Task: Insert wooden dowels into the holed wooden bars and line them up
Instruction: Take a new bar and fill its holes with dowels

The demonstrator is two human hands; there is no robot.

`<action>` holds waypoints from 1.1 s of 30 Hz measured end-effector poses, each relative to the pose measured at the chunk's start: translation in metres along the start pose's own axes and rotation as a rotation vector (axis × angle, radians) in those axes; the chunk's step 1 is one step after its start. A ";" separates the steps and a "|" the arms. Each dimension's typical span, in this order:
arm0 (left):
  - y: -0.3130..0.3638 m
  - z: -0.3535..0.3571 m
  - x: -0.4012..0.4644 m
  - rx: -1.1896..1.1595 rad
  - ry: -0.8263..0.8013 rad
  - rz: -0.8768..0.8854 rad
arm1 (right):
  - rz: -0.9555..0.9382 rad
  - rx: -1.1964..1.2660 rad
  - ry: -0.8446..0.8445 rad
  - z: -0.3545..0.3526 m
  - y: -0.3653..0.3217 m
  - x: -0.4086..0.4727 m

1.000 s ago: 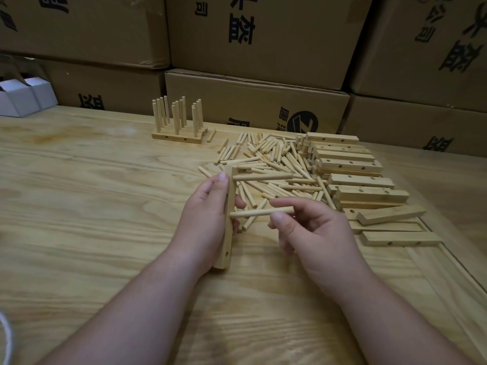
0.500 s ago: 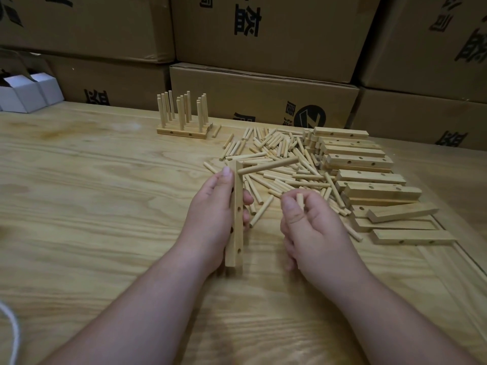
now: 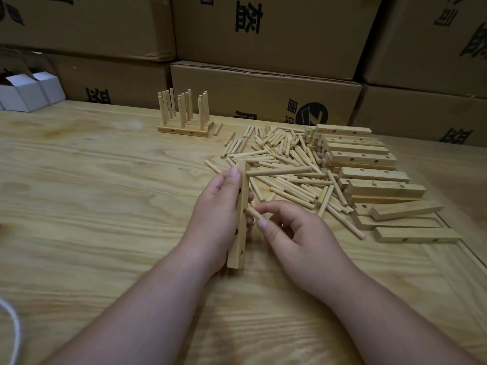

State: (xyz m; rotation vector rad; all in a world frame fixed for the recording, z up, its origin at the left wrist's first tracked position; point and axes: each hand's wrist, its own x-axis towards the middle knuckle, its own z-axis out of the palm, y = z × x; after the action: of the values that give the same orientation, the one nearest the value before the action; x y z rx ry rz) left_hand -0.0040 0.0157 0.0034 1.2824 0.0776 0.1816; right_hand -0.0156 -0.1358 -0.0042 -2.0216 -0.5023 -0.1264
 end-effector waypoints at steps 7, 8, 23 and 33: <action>-0.001 -0.002 0.000 0.042 0.021 -0.011 | 0.010 0.016 0.034 0.000 0.000 0.000; -0.001 -0.002 0.000 0.047 0.024 -0.015 | -0.001 -0.001 0.034 -0.001 -0.001 0.000; -0.004 -0.003 -0.001 0.118 -0.055 0.010 | -0.245 -0.460 -0.017 -0.013 -0.010 0.002; -0.003 -0.004 -0.002 0.135 -0.089 0.045 | -0.120 -0.248 -0.024 -0.009 -0.003 0.000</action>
State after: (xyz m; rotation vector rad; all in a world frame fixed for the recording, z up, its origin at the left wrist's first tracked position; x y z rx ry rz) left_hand -0.0067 0.0183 -0.0003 1.4264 -0.0163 0.1599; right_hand -0.0152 -0.1424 0.0024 -2.2355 -0.6500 -0.2487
